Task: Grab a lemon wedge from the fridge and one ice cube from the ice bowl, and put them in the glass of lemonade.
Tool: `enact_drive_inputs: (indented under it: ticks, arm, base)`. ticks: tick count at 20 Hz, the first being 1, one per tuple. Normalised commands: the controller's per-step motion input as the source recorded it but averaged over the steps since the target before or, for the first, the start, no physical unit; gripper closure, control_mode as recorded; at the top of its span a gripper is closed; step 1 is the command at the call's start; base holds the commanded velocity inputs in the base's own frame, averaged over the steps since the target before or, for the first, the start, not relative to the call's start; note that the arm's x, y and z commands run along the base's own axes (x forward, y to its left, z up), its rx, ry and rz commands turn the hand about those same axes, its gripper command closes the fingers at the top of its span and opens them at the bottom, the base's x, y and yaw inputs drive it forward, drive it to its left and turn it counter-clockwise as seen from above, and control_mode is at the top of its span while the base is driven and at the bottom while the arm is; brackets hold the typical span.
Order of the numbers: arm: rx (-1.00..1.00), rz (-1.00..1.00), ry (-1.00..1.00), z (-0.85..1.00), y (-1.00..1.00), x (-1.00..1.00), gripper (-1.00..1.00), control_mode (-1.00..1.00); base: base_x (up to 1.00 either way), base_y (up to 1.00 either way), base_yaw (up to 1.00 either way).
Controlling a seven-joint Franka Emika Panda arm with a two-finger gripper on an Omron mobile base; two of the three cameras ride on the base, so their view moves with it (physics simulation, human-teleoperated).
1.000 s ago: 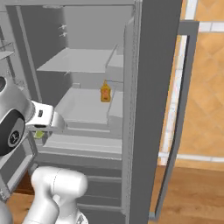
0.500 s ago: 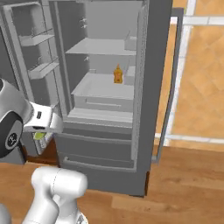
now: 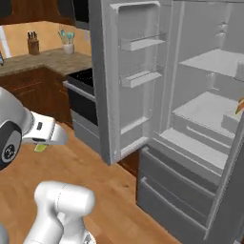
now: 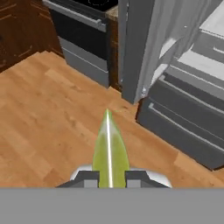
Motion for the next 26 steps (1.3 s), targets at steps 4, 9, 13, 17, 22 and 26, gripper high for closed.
enact_drive_inputs:
  ticks: [4,9,13,17,22,26]
  arm:
    - [0.00,0.00,0.00,0.00,0.00,0.00,1.00,1.00]
    - [0.00,0.00,0.00,0.00,0.00,0.00,1.00,1.00]
    - [0.00,0.00,0.00,0.00,0.00,0.00,1.00,1.00]
    - [0.00,0.00,0.00,0.00,0.00,0.00,1.00,1.00]
    - [0.00,0.00,0.00,0.00,0.00,0.00,1.00,1.00]
    - [0.00,0.00,0.00,0.00,0.00,0.00,1.00,1.00]
  base:
    - [0.03,0.29,0.91]
    - [0.80,0.10,0.46]
    - [1.00,0.02,0.02]
    - [1.00,0.05,-0.22]
    - [0.94,0.50,-0.63]
    - [0.81,0.58,-0.73]
